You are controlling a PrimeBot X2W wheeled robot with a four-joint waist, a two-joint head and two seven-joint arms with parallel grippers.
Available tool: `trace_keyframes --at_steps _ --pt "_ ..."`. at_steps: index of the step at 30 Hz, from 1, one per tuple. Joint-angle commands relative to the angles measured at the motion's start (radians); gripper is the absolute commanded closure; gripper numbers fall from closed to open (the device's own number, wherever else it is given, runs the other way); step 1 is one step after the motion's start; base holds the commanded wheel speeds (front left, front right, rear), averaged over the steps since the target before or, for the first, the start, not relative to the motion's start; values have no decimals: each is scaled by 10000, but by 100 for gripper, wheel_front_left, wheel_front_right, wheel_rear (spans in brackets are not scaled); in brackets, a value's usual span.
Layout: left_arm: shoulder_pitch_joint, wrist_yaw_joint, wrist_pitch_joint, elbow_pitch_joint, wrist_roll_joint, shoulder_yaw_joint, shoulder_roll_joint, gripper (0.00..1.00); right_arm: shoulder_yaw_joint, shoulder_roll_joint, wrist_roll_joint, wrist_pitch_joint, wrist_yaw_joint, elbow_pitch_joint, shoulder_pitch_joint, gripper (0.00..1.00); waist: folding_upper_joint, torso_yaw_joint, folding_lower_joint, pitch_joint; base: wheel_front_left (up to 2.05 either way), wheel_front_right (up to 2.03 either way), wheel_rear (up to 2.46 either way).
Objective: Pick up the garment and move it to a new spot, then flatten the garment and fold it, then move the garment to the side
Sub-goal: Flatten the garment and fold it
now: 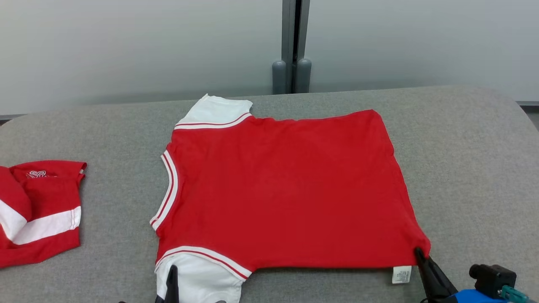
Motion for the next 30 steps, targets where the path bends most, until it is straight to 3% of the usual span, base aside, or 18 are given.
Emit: trace_keyframes --at_steps 1,17,30 --pt "26 52 4 -106 -3 -13 68 100 -52 -25 -11 52 1 -69 186 100 3 2 2 -16 0 0 0" --pt "-549 85 592 -467 -24 -431 178 100 -290 100 -263 979 3 -440 -183 100 3 -49 2 -135 0 0 0" --pt "-2129 -11 1057 226 -201 -742 525 100 -70 103 -276 1778 3 382 -1694 100 3 25 2 228 0 0 0"
